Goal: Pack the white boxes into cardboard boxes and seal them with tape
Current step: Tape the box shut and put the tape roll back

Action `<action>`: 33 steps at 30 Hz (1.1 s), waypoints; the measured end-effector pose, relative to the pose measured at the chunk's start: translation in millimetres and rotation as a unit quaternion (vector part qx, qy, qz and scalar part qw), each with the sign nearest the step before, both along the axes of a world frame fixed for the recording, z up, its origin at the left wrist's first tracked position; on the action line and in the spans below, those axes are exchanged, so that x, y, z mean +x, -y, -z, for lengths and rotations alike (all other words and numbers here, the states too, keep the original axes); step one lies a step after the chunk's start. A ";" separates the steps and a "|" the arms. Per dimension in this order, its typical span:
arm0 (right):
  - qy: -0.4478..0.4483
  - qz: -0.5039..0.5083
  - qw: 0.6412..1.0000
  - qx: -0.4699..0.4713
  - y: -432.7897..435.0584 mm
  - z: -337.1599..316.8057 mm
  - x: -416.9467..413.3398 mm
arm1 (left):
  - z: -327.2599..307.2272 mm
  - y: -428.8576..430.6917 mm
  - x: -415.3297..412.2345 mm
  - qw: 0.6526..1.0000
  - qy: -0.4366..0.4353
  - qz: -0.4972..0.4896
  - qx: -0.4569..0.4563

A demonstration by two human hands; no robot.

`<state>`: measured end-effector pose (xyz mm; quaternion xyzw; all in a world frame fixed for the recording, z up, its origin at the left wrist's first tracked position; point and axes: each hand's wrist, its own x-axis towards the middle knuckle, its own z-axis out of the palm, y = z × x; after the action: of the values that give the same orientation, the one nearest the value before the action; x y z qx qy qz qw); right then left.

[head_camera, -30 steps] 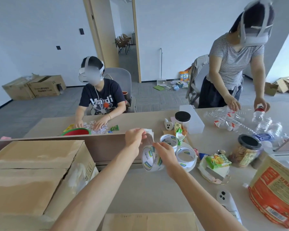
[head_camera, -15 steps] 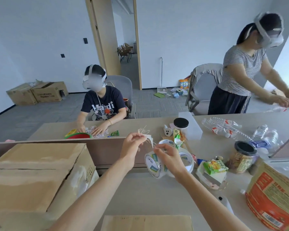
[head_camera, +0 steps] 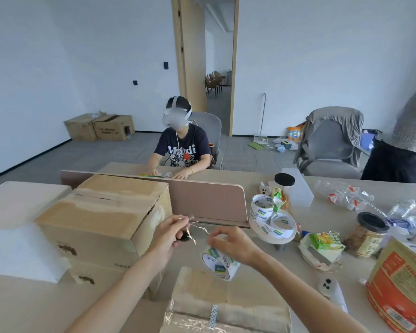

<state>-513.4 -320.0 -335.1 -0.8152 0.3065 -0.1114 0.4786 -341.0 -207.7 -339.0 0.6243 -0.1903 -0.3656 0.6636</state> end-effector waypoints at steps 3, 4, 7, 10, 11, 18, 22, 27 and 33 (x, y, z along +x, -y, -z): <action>-0.010 -0.027 1.000 -0.003 -20.3 2.2 1.3 | 5.0 -39.5 1.7 0.996 0.067 -0.032 0.049; -0.013 -0.036 0.999 -0.004 -27.7 5.0 1.5 | 8.6 -53.1 0.5 0.994 0.081 -0.037 0.064; -0.039 -0.061 0.997 0.000 -44.6 23.9 1.0 | 27.1 -91.9 -9.2 0.989 0.091 -0.038 0.110; -0.080 -0.081 0.993 0.023 -59.7 48.6 0.5 | 48.7 -121.1 -20.0 0.990 0.062 -0.046 0.122; -0.090 -0.082 0.992 0.031 -63.9 56.4 0.4 | 56.2 -128.4 -21.9 0.989 0.053 -0.054 0.127; -0.120 -0.045 0.992 0.014 -83.9 74.3 -0.2 | 100.1 -144.0 -11.0 0.990 0.010 -0.036 0.139; -0.106 0.031 0.994 0.005 -93.5 72.9 2.8 | 120.6 -146.9 2.2 0.990 -0.007 0.003 0.142; -0.124 0.051 0.990 -0.035 -102.9 71.3 14.9 | 142.2 -152.6 7.3 0.987 -0.036 0.022 0.154; -0.219 -0.008 0.965 -0.147 -101.2 63.1 36.6 | 149.4 -153.0 12.6 0.986 -0.062 0.042 0.149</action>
<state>-476.8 -218.8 -398.3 -0.8837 0.3773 0.0299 0.2753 -328.4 -54.7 -488.5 0.6838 -0.1178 -0.4557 0.5576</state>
